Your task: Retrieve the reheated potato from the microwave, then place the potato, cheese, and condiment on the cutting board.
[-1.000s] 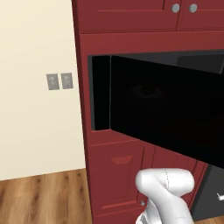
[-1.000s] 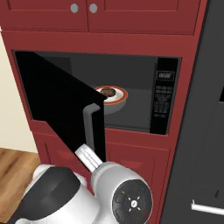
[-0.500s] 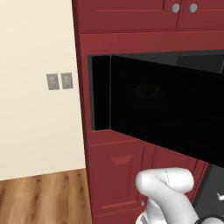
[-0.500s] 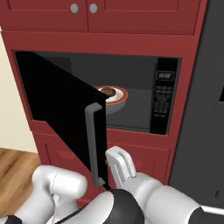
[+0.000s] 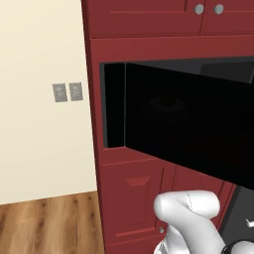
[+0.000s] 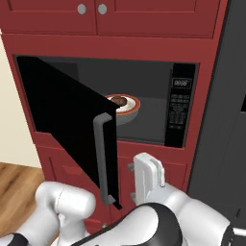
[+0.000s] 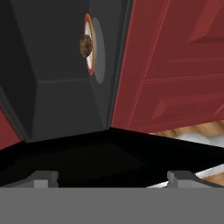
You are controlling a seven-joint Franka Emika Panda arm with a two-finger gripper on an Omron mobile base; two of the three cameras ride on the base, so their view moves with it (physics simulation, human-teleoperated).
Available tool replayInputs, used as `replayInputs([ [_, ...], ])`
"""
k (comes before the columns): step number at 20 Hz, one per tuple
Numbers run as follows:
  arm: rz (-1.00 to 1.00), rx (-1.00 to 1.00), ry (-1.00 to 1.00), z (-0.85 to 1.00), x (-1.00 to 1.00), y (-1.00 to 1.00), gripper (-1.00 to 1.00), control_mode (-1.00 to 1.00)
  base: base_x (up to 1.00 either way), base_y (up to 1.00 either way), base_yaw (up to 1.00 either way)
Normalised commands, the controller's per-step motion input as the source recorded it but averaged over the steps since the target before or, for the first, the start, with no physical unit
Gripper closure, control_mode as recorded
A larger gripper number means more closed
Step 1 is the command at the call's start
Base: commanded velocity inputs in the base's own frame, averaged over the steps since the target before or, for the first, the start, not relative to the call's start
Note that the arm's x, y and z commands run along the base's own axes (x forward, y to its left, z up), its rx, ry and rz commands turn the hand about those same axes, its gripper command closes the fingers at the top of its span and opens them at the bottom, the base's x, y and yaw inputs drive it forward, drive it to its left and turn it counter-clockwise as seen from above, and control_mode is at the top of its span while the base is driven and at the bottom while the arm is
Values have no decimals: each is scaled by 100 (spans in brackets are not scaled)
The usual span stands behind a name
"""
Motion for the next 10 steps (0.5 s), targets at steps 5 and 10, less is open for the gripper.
replayInputs([
  [5,-9,3,1,-7,50,-1,-100,-100,0,0,0],
  [10,-1,10,2,-1,29,1,-100,-100,0,0,0],
])
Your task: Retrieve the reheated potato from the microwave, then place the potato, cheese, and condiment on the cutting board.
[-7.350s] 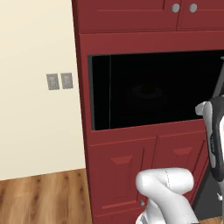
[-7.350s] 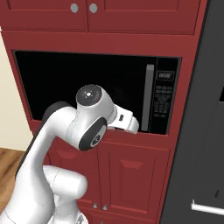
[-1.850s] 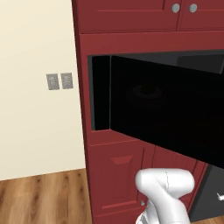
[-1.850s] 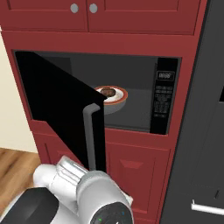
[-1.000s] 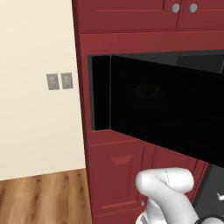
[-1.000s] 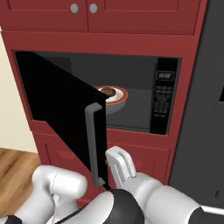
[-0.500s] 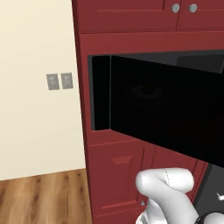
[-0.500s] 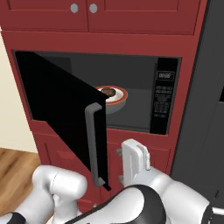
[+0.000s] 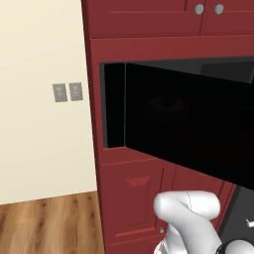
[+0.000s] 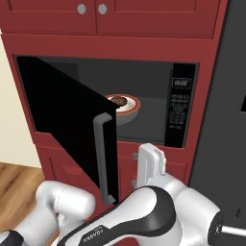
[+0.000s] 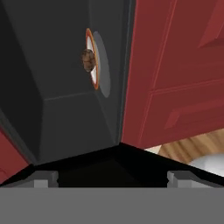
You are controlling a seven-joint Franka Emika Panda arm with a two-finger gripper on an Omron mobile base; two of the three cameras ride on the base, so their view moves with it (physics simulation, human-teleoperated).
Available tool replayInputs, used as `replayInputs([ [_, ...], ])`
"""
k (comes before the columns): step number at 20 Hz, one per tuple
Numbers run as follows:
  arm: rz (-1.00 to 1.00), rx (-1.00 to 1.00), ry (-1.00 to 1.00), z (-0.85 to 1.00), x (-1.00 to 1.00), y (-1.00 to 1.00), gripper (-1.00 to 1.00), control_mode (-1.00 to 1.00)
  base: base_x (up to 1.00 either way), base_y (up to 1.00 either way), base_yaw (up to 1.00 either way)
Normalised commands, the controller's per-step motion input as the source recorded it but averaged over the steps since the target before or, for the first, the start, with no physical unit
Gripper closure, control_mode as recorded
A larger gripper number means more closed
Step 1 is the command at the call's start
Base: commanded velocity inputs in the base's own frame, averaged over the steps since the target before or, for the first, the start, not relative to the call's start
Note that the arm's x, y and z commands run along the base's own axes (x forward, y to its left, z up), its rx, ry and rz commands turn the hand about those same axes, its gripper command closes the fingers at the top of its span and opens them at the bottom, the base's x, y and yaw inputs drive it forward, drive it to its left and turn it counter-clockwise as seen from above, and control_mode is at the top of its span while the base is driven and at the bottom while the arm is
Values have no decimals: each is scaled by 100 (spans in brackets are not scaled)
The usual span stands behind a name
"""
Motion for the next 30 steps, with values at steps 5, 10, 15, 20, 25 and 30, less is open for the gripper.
replayInputs([
  [5,2,3,-1,-4,9,19,-100,-100,0,0,0],
  [10,11,0,-4,0,-7,6,-100,-100,0,0,0],
  [15,19,0,-3,0,-23,6,-100,-100,0,0,0],
  [20,19,0,0,0,-27,23,-100,-100,0,0,0],
  [25,9,0,-1,0,-24,40,-100,-100,0,0,0],
  [30,7,0,-9,0,-36,40,-100,-100,0,0,0],
])
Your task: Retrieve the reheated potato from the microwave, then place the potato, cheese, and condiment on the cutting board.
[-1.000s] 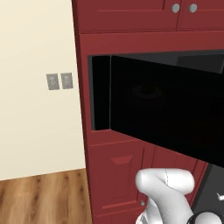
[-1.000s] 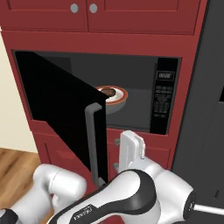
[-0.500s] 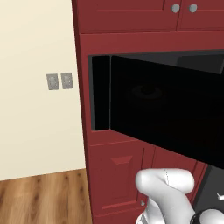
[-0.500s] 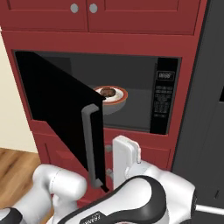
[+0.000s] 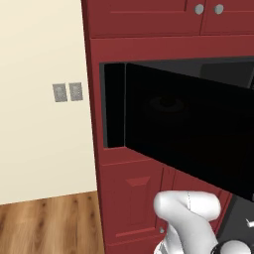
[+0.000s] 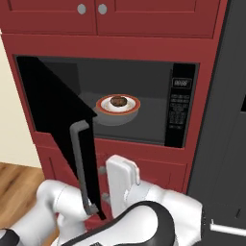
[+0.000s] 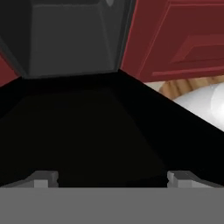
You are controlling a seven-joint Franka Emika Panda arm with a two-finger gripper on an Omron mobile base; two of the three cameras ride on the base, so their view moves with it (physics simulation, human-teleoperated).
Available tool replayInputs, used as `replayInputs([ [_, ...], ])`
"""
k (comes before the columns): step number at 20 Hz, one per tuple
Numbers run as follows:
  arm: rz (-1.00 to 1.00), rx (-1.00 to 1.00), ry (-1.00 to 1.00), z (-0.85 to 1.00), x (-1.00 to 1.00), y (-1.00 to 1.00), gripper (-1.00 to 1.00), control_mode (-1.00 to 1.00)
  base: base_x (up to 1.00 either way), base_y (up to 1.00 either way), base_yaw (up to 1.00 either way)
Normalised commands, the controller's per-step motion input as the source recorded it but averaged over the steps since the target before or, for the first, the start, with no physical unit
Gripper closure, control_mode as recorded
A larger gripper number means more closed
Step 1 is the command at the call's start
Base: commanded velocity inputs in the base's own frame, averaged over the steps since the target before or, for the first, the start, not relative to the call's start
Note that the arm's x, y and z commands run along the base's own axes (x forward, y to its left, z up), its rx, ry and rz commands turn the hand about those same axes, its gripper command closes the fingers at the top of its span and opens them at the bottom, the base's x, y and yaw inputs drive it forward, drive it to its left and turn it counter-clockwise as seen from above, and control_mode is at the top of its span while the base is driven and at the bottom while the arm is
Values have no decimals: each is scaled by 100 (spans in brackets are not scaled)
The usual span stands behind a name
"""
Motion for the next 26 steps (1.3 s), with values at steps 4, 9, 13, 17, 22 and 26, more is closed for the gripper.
replayInputs([
  [4,1,-1,-16,0,-43,53,-100,-100,0,0,0],
  [9,0,-3,-15,0,-38,61,-100,-100,0,0,0],
  [13,0,-7,-9,0,-34,68,-100,-100,0,0,0],
  [17,0,-10,-7,0,-35,73,-100,-100,0,0,0],
  [22,0,-11,-4,-2,-34,76,-100,-100,0,0,0],
  [26,0,-11,-2,-2,-24,79,-100,-100,0,0,0],
])
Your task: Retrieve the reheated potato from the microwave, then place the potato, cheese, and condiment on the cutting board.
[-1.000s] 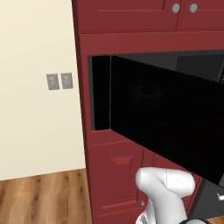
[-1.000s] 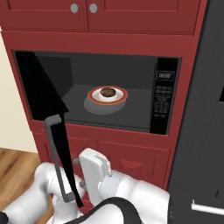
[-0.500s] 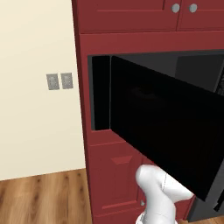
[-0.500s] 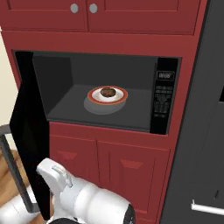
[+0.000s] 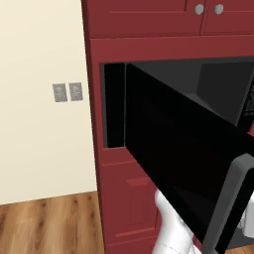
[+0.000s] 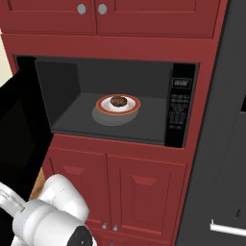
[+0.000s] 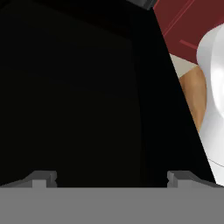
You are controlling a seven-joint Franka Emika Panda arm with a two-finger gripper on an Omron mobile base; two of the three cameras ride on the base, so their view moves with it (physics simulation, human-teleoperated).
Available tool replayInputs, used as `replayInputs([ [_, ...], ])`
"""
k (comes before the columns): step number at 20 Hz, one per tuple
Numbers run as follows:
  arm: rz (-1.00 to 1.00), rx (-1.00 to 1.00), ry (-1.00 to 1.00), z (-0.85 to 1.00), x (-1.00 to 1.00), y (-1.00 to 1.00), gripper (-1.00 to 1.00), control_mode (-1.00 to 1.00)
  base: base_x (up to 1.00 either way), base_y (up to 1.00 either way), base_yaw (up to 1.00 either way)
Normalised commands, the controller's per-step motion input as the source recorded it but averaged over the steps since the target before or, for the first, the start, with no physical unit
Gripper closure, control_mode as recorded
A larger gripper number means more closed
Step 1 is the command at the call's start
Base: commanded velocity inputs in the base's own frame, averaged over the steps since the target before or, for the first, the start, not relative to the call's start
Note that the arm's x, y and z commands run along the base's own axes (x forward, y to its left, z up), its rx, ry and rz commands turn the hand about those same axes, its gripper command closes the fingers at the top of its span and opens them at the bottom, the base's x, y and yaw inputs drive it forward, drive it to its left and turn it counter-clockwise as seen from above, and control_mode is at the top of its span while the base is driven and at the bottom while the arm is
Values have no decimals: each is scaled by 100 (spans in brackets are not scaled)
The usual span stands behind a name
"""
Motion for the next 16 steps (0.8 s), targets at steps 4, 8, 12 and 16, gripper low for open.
replayInputs([
  [4,0,-6,0,0,-5,77,-100,-100,0,0,0],
  [8,0,-3,0,0,0,76,-100,-100,0,0,0],
  [12,0,-3,-2,-2,-1,73,-100,-100,0,0,0],
  [16,0,-3,-3,-13,-1,77,-100,-100,0,0,0],
])
